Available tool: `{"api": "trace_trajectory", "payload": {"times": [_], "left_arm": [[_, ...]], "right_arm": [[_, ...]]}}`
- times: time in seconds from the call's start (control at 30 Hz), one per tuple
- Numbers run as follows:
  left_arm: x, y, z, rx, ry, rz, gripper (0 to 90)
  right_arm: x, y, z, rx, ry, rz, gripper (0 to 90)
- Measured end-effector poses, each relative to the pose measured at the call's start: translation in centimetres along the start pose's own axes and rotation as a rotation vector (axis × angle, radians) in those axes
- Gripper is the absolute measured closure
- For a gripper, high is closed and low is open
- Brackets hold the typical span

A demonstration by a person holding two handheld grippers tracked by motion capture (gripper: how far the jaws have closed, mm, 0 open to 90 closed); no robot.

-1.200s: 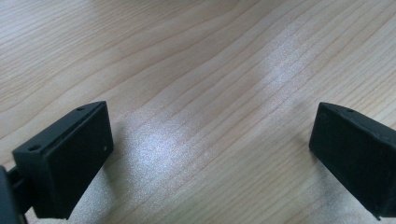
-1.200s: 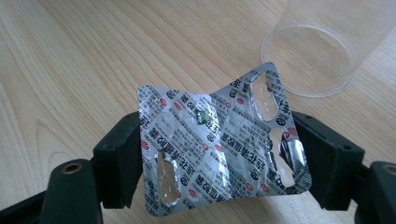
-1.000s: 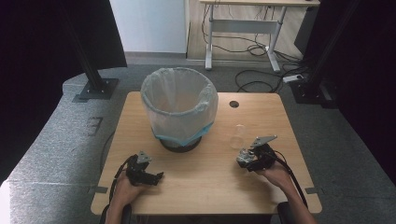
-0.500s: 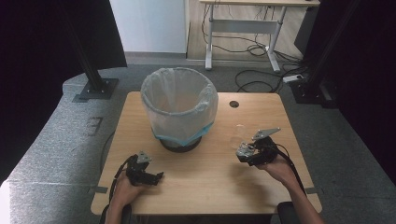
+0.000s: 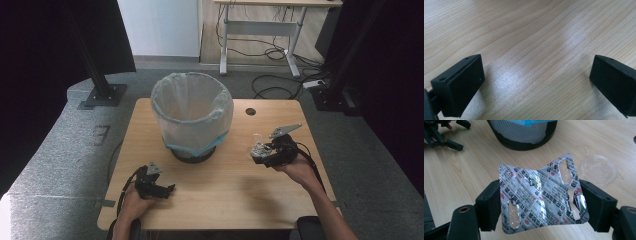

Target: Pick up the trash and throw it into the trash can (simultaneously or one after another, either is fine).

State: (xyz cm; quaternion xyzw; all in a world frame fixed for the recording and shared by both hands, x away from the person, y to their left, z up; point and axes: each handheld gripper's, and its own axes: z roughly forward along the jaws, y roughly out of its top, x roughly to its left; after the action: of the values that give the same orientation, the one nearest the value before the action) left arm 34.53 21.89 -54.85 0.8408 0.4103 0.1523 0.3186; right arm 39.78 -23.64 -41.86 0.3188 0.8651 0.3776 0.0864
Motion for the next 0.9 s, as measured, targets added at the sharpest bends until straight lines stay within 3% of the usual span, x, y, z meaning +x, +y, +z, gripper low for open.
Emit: {"api": "trace_trajectory", "payload": {"times": [0.3,0.9], "left_arm": [[0.0,0.0,0.0,0.000,0.000,0.000,0.0],[0.0,0.0,0.0,-0.001,0.001,-0.002,0.0]], "right_arm": [[-0.2,1.8,-0.9,-0.013,0.029,0.011,26.5],[-0.2,6.7,-2.8,-0.005,0.023,-0.020,27.0]]}}
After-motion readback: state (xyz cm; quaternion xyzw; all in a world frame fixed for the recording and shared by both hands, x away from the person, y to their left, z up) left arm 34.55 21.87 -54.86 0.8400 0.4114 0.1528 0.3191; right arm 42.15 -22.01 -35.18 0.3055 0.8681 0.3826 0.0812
